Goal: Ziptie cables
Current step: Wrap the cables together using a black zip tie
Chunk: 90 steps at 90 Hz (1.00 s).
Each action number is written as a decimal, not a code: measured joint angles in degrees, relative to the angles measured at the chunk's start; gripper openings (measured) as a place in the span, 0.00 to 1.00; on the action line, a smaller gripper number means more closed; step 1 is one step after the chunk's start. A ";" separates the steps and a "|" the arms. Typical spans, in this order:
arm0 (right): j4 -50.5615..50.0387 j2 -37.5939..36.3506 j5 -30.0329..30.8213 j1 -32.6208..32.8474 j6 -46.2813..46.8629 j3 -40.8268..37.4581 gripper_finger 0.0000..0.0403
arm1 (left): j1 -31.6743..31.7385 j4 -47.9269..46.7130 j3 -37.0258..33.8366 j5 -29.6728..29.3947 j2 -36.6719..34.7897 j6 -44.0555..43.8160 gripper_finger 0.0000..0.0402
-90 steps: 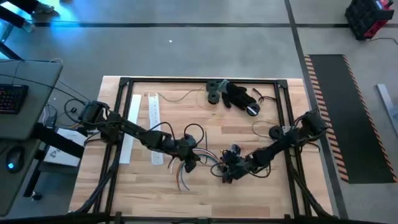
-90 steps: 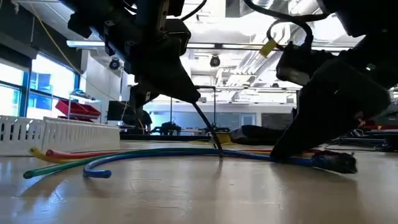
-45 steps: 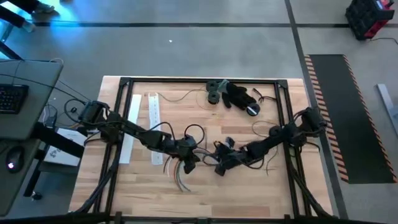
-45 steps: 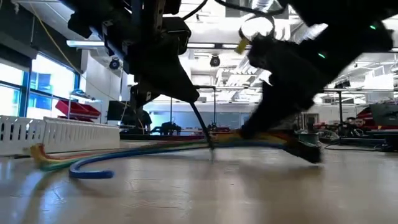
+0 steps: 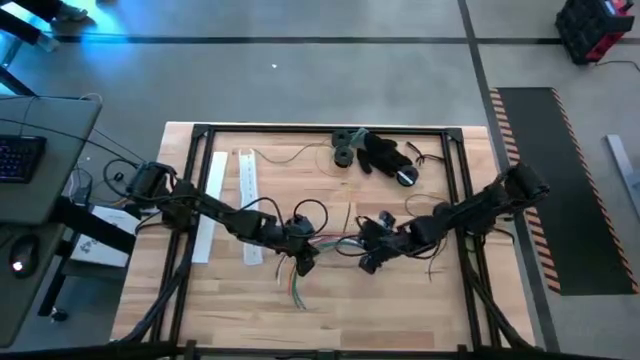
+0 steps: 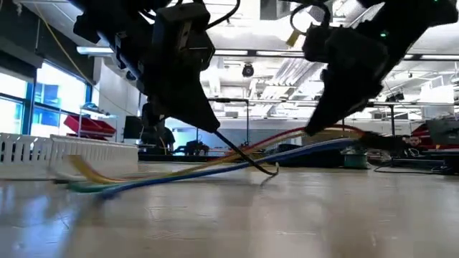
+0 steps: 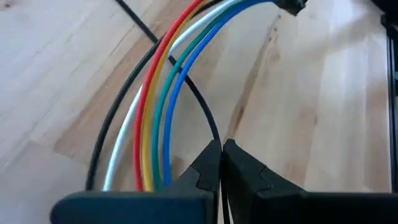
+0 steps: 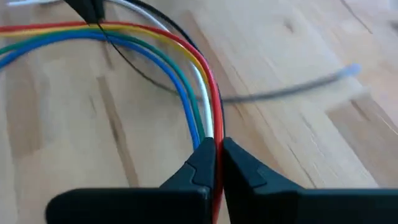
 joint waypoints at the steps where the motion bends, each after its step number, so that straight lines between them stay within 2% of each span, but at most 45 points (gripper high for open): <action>1: -0.28 -0.14 -0.06 0.13 0.29 -0.06 0.00 | 0.00 0.00 0.00 -0.01 0.00 -0.05 0.00; 25: 1.82 -1.14 -1.60 2.44 9.32 -8.20 0.00 | -0.02 0.43 0.11 0.12 0.00 -0.05 0.00; 42: 9.53 -1.14 -3.90 0.43 6.58 -14.73 0.03 | -0.04 -0.17 3.32 0.15 -0.02 3.31 0.00; 57: 12.58 -1.88 -6.42 -2.74 -5.11 -15.86 0.22 | 0.23 -4.87 7.09 -1.03 -0.02 4.48 0.00; 75: 10.13 -7.18 -7.01 -4.46 -18.60 -11.27 0.49 | 0.63 -11.39 12.78 -1.23 -0.02 5.31 0.00; 82: 12.83 -9.39 -7.82 -3.80 -22.90 -10.82 0.56 | 1.25 -11.78 14.53 -0.75 -0.02 5.44 0.00; 90: 18.71 -10.45 -8.15 -3.05 -27.01 -10.56 0.59 | 2.18 -11.63 15.85 -0.76 -0.02 5.15 0.00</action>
